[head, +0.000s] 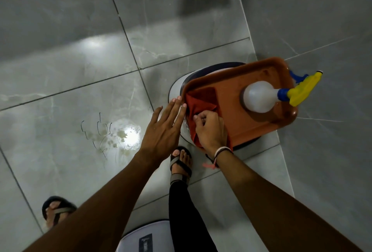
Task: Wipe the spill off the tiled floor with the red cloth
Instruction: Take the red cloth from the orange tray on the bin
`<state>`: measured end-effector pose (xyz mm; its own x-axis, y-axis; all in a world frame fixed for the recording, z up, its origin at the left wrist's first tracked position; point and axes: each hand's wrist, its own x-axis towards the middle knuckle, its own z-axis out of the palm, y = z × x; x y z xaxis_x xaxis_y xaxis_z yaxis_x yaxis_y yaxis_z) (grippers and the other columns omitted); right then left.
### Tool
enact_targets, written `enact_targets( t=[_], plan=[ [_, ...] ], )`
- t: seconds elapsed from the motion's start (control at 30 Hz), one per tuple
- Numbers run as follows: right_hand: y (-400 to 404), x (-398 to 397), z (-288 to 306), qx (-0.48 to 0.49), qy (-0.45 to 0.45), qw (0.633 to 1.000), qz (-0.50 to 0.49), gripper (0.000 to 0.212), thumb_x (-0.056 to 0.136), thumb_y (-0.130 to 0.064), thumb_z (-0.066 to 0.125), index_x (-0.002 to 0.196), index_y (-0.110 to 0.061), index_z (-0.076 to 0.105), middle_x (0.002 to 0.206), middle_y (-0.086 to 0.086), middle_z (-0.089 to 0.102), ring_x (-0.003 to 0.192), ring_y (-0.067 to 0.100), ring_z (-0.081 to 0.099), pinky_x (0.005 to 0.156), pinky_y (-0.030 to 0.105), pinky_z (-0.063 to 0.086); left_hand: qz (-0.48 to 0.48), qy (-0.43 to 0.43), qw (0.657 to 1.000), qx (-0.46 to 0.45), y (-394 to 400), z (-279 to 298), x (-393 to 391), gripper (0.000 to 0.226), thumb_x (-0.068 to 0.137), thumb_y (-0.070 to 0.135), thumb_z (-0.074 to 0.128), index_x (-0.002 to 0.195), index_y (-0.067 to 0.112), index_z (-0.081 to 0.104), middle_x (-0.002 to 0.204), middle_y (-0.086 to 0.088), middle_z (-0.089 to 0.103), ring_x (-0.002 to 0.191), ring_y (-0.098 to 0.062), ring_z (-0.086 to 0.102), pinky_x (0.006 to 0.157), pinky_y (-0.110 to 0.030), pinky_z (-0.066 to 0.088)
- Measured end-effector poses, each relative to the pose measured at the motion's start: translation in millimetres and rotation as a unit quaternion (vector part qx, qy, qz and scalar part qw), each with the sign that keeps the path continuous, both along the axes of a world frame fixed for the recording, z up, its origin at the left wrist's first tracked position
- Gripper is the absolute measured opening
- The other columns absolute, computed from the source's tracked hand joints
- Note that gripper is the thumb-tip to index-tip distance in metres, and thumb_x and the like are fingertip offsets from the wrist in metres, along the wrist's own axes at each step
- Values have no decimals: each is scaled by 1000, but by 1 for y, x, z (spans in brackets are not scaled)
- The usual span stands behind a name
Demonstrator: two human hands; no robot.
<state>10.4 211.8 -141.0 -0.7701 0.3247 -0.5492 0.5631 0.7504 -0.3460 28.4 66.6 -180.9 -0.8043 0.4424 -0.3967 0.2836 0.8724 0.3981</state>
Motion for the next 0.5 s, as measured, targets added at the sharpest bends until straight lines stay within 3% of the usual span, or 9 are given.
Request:
enact_targets(
  t=[0.1, 0.27, 0.37, 0.43, 0.5],
  plan=[
    [21, -14, 6, -9, -6, 1000, 6, 20, 106, -31, 53, 93, -19, 62, 92, 8, 71, 85, 27, 67, 73, 37, 54, -18, 5, 1000, -16, -1, 3, -2, 71, 102, 14, 27, 164, 11, -8, 174, -13, -12, 162, -27, -9, 132, -48, 2],
    [75, -73, 23, -111, -60, 992, -26, 21, 102, -23, 65, 83, -15, 66, 70, 2, 67, 60, 14, 65, 49, 19, 52, -44, 2, 998, -37, 3, 6, -7, 66, 105, 21, 18, 156, 10, -23, 173, -12, -19, 161, -26, -15, 131, -48, -4],
    [93, -94, 23, -64, -38, 997, 9, 10, 96, -16, 73, 95, -6, 72, 85, 5, 71, 80, 20, 69, 67, 25, 57, -45, -1, 998, -44, 8, 3, -6, 65, 103, 24, 12, 157, 9, -21, 173, -13, -18, 161, -27, -15, 133, -50, -1],
    [95, -93, 18, 36, 4, 997, 75, 17, 94, -7, 71, 111, -5, 66, 105, 12, 69, 98, 25, 67, 87, 36, 59, -43, -2, 998, -47, 12, 2, -5, 66, 102, 25, 10, 161, 8, -15, 173, -14, -17, 161, -28, -13, 133, -51, 1],
    [88, -78, 13, 146, 79, 971, 174, 24, 95, -2, 65, 119, -8, 60, 123, 15, 62, 109, 30, 64, 95, 44, 59, -39, -2, 998, -44, 15, 1, -3, 66, 103, 25, 10, 162, 8, -11, 173, -14, -15, 161, -28, -12, 133, -51, 3]
  ],
)
